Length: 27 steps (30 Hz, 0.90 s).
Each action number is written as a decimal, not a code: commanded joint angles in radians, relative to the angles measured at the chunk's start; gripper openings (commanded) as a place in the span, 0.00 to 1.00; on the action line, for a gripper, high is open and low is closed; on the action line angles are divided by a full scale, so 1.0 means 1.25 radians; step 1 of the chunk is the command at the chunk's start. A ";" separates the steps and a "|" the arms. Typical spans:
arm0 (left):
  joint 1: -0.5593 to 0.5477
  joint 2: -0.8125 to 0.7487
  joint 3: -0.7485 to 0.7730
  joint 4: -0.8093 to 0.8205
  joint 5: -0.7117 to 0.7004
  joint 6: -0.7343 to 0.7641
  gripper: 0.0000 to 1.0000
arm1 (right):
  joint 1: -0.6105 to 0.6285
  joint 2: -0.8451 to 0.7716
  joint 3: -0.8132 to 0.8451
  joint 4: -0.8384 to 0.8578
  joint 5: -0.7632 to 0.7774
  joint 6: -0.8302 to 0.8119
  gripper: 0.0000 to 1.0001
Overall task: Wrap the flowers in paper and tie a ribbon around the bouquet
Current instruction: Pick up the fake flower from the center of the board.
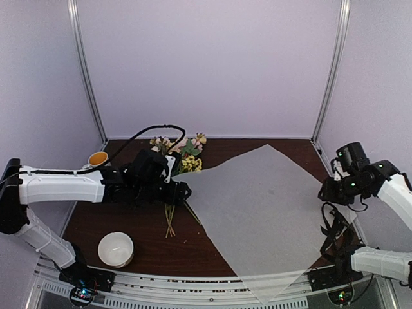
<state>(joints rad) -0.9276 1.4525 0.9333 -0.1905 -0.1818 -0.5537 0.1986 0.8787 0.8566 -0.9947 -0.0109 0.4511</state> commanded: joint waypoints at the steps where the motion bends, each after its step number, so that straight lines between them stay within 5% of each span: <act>1: 0.015 -0.062 -0.028 -0.084 -0.091 0.016 0.78 | 0.158 0.127 -0.042 0.136 0.006 0.077 0.45; 10: 0.168 0.027 0.009 -0.166 -0.074 0.010 0.39 | 0.324 0.353 0.028 0.181 0.057 0.064 0.45; 27: 0.236 0.289 0.129 -0.095 0.059 0.104 0.42 | 0.344 0.496 0.072 0.177 0.084 0.047 0.45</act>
<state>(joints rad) -0.6407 1.7782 1.0698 -0.3595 -0.1574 -0.4576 0.6182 1.4803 0.9115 -0.7696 0.0566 0.5194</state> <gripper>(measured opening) 0.423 0.448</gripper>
